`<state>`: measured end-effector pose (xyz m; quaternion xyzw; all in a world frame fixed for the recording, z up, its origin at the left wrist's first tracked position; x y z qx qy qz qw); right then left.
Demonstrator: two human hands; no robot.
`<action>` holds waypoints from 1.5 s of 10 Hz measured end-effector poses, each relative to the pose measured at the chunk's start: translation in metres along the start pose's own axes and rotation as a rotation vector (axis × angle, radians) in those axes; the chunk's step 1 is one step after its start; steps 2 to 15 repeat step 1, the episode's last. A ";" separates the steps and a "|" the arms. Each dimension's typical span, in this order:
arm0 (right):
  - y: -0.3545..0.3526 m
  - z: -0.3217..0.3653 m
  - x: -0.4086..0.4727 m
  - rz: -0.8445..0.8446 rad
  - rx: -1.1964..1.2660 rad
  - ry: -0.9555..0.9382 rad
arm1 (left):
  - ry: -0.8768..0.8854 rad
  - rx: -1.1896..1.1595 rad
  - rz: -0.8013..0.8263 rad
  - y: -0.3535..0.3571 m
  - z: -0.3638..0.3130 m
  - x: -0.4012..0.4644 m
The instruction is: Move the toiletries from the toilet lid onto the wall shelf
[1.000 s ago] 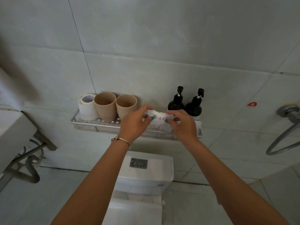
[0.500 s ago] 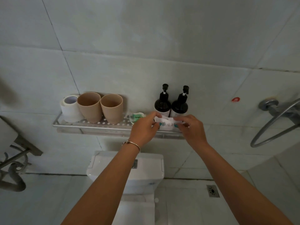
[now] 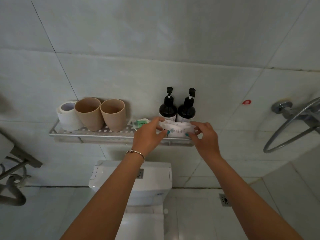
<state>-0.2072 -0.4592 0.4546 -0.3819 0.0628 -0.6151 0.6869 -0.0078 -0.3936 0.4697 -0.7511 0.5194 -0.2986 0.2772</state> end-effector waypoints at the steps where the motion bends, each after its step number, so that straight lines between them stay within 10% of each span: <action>1: -0.003 0.000 -0.006 -0.004 0.036 0.065 | 0.016 0.012 0.002 0.001 -0.003 -0.003; 15: -0.003 0.000 -0.006 -0.004 0.036 0.065 | 0.016 0.012 0.002 0.001 -0.003 -0.003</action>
Point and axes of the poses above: each hand's wrist, its own x-axis towards the middle knuckle, its own y-axis out of the palm, z = x × y, the point moved 2 cm from there along x, towards the middle knuckle
